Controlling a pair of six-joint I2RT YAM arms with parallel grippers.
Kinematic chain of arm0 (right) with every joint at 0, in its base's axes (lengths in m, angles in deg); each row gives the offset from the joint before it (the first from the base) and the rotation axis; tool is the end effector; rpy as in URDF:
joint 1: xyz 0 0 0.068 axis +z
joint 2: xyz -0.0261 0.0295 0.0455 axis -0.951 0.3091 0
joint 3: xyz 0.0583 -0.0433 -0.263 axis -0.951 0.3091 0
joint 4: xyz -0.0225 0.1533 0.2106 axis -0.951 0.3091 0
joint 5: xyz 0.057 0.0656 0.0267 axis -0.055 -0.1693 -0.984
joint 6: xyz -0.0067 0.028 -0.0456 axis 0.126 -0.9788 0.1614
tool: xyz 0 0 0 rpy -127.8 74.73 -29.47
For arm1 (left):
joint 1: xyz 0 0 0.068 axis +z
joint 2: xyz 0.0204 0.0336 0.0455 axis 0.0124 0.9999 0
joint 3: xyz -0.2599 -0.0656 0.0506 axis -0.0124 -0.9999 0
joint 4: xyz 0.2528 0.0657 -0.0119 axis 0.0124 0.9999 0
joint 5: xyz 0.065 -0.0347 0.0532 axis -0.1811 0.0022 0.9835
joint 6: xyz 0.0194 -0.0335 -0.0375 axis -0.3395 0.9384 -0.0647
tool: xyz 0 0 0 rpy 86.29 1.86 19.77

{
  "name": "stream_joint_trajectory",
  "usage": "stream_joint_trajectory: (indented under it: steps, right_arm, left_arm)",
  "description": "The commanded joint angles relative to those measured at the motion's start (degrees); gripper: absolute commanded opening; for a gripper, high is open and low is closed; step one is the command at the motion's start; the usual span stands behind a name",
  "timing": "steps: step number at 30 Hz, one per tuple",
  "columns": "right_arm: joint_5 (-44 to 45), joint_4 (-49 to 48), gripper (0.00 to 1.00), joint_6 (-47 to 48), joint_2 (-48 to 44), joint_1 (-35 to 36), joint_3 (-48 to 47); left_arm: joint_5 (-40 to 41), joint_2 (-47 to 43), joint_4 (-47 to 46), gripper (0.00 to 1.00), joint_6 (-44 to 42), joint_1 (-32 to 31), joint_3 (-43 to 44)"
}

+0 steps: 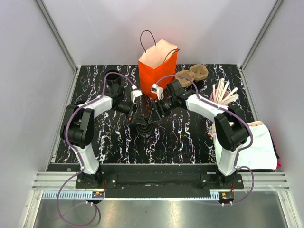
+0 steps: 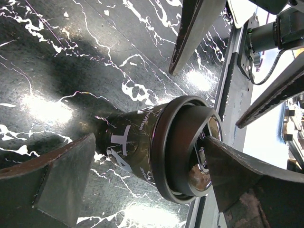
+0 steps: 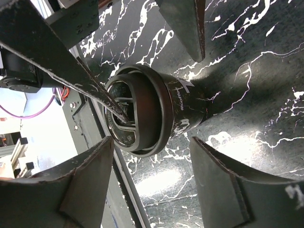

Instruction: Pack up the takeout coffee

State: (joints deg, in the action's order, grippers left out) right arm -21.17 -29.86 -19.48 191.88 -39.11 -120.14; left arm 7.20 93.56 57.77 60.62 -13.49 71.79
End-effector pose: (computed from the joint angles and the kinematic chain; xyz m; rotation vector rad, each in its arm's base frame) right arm 0.3227 0.2392 0.2224 -0.9880 2.2952 1.2633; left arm 0.3302 -0.1160 0.1797 0.9138 2.2296 -1.4214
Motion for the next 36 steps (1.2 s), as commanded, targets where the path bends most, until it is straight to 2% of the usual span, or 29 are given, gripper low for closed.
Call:
stream_joint_trajectory:
  steps: [1,9,15,24,36]
  right_arm:
    - [-0.3,-2.1,0.68,0.0,-1.0,0.1,0.7]
    - [-1.0,-2.6,0.58,-0.7,-1.1,-0.8,1.4]
    - [-5.6,-5.6,0.52,-4.7,0.1,-3.3,1.1]
    - [-9.3,-8.9,0.44,-9.3,4.3,-4.2,0.3]
    - [-12.2,-10.4,0.40,-10.9,5.3,-4.1,2.2]
  left_arm:
    - [-0.4,1.3,0.1,0.95,-1.8,-0.4,0.5]
    - [0.2,3.1,1.8,0.80,-3.4,-0.4,-0.2]
    - [-0.3,4.9,2.2,0.74,-3.1,-0.3,-0.3]
    - [0.9,6.0,2.2,0.71,-1.8,-0.4,0.1]
    - [2.6,6.0,2.1,0.65,-1.2,-0.4,0.0]
